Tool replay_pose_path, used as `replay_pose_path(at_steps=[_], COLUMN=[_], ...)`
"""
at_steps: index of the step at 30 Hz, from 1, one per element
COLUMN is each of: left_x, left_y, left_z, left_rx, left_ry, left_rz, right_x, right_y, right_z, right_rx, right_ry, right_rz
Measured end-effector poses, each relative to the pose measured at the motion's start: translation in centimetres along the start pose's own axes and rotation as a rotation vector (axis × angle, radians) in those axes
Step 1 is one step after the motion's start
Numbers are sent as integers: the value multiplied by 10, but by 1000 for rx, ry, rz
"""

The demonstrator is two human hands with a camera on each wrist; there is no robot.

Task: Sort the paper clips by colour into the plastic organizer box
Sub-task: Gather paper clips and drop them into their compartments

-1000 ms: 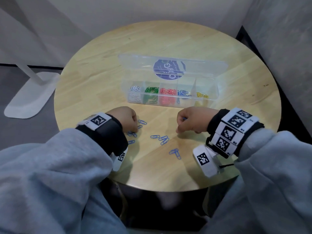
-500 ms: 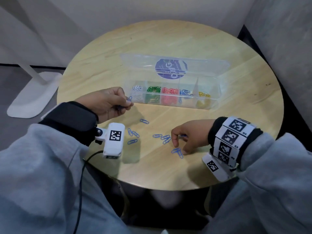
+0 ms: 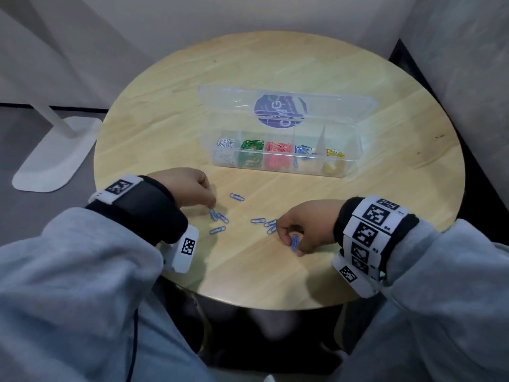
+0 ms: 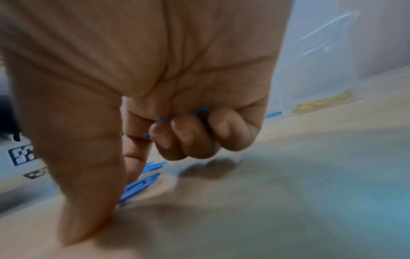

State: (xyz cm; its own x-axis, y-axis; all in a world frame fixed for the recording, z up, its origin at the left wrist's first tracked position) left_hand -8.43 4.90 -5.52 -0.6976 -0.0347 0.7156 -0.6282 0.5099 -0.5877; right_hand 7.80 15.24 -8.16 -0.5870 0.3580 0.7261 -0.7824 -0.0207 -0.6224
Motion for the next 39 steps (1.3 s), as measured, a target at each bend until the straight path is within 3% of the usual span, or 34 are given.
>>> replay_pose_path(at_steps=[2,4,14,22,30,35,39], left_x=[0,-5,-31,-31,-35,-38,-38], left_y=[-3,-5,-5,0,1,-1,-2], left_z=[0,0,-3,-21,-20,-22,-18], left_rx=[16,34,-48,-194,-180,-179,-180], left_ry=[215,278,355,368,393,385,320], left_rz=[-40,-27,78,45,63,84,118], right_x=[3,6,10,12,12,27,28], right_y=[1,2,1,-2,-3,-5,-11], right_z=[-2,-5,-17,-19,-22,-48,-62], right_rx=[6,-6,-120,-157,-184,-225,-221], right_ry=[-4,-10,-38,-51,-29,232,935], right_rz=[-17,-39,-59,-61,-46,-177,-212])
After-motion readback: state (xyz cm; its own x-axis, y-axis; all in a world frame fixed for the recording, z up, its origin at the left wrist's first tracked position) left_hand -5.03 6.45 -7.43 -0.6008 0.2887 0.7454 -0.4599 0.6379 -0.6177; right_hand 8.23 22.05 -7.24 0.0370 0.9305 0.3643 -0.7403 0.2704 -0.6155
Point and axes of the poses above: each hand's wrist, its own y-axis towards the middle knuckle, its own x-axis out of the back of the hand, z = x × y, the point moved 9 cm from there along y, towards the middle knuckle, and after that the axes turned 7 degrees about -y, right-handed, at the moved point
